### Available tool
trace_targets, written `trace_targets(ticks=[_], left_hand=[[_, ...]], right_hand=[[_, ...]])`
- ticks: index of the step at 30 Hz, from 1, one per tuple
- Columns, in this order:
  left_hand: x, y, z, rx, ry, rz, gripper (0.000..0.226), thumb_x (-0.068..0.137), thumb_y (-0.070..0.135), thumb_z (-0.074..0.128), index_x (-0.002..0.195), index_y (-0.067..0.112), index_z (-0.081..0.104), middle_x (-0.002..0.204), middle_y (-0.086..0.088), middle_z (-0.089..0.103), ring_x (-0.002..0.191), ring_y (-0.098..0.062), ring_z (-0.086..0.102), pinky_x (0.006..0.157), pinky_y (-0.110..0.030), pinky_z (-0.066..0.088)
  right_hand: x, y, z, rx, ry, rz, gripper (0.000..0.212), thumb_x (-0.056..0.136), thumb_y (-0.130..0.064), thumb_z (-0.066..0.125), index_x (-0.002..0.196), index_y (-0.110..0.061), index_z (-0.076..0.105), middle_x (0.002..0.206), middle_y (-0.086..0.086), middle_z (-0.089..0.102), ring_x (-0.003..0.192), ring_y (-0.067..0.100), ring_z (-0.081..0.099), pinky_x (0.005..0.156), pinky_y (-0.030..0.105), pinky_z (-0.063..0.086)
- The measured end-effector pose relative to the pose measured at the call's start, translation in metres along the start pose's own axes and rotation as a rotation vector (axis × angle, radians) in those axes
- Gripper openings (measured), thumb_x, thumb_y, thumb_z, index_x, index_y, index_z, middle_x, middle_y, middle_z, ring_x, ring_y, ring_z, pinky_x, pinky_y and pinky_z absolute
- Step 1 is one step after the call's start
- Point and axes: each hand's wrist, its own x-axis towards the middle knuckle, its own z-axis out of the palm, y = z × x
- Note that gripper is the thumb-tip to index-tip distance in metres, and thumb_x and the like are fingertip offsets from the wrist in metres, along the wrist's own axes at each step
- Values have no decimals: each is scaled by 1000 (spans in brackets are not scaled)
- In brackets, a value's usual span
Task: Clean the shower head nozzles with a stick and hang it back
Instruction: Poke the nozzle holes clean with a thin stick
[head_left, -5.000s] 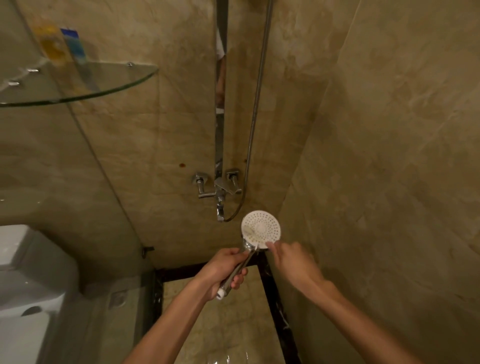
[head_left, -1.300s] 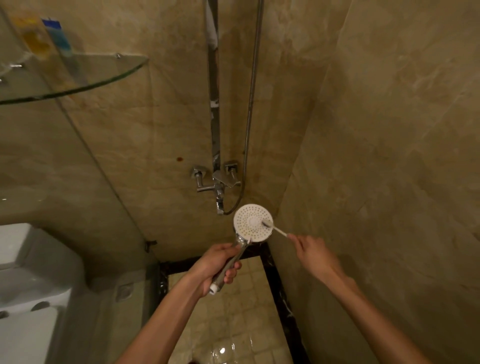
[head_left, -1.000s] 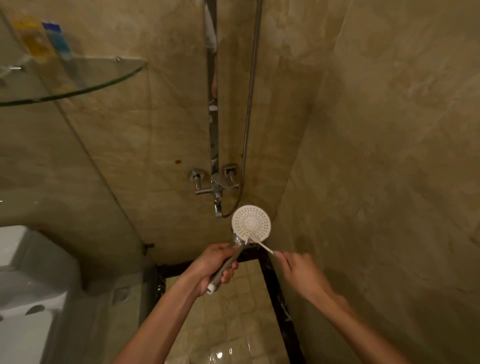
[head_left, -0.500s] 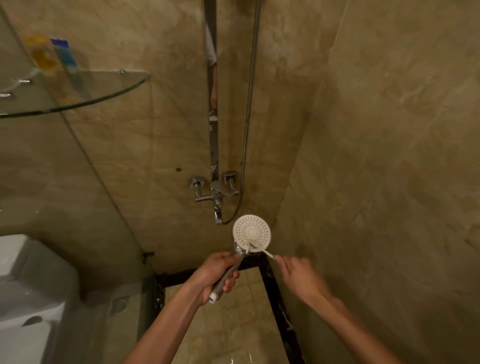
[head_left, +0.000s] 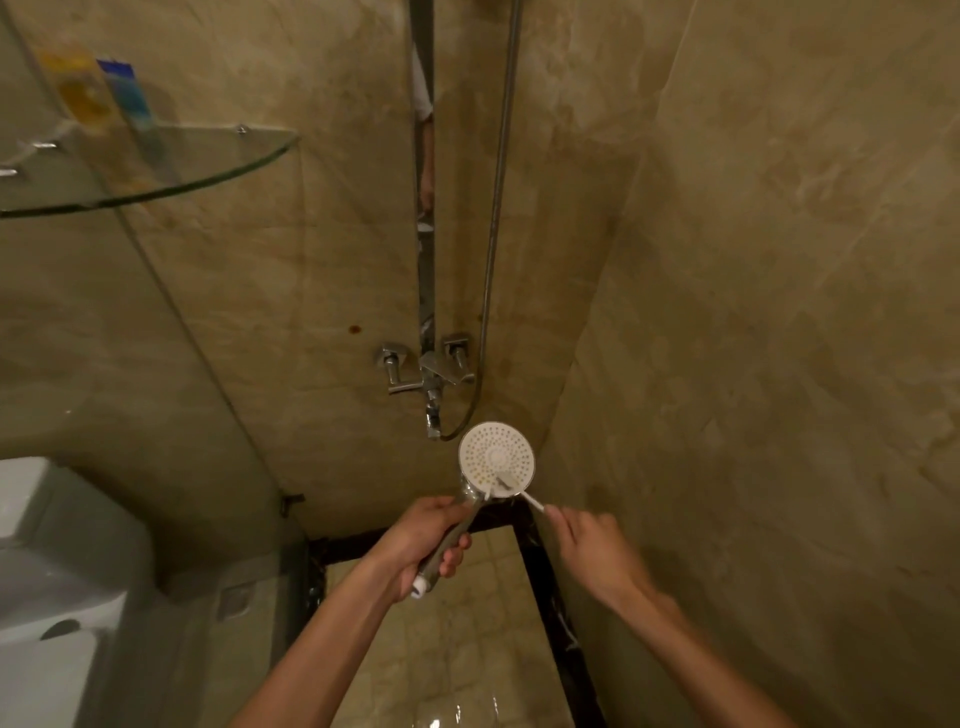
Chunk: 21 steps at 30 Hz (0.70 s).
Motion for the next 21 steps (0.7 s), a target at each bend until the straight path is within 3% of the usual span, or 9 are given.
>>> trace_targets(ticks=[5, 9, 12, 15, 19, 21], left_hand=[[-4, 0, 5, -11, -26, -7, 14, 101, 20, 53, 100, 6, 53, 59, -8, 50, 35, -12, 39, 32, -18, 34], [-4, 4, 8, -15, -14, 8, 14, 100, 20, 52, 98, 6, 54, 58, -8, 50, 35, -12, 39, 31, -18, 33], [-4, 4, 6, -18, -7, 19, 15, 101, 19, 51, 103, 5, 56, 58, -8, 49, 34, -11, 38, 31, -18, 33], [-7, 1, 6, -22, -6, 22, 16, 101, 19, 52, 106, 4, 56, 57, -7, 50, 34, -11, 38, 31, -18, 33], [-8, -2, 7, -21, 0, 11, 15, 100, 20, 53, 104, 6, 57, 57, -7, 49, 34, -11, 38, 32, -18, 33], [-8, -2, 6, -27, 2, 2, 16, 100, 20, 53, 105, 5, 56, 57, -7, 50, 34, -11, 38, 32, -18, 33]], right_hand=[[24, 8, -29, 2, 100, 109, 55, 106, -46, 32, 95, -9, 71, 91, 16, 72, 85, 34, 67, 80, 44, 52], [2, -2, -8, 81, 32, 71, 48, 104, -48, 33, 79, -23, 65, 70, 4, 67, 65, 22, 66, 69, 45, 57], [-16, -2, 7, -27, 18, -1, 52, 103, -53, 26, 84, -22, 63, 68, 1, 66, 62, 19, 66, 68, 44, 58], [-1, 3, -5, -59, 63, 79, 54, 103, -55, 25, 84, -22, 63, 67, -1, 64, 60, 16, 63, 64, 40, 56], [16, 3, -19, -69, 107, 155, 55, 104, -52, 23, 97, -21, 68, 91, 8, 70, 89, 28, 67, 74, 36, 45], [8, -2, -11, -30, 85, 118, 53, 104, -51, 24, 89, -21, 65, 79, 4, 67, 74, 22, 67, 65, 36, 49]])
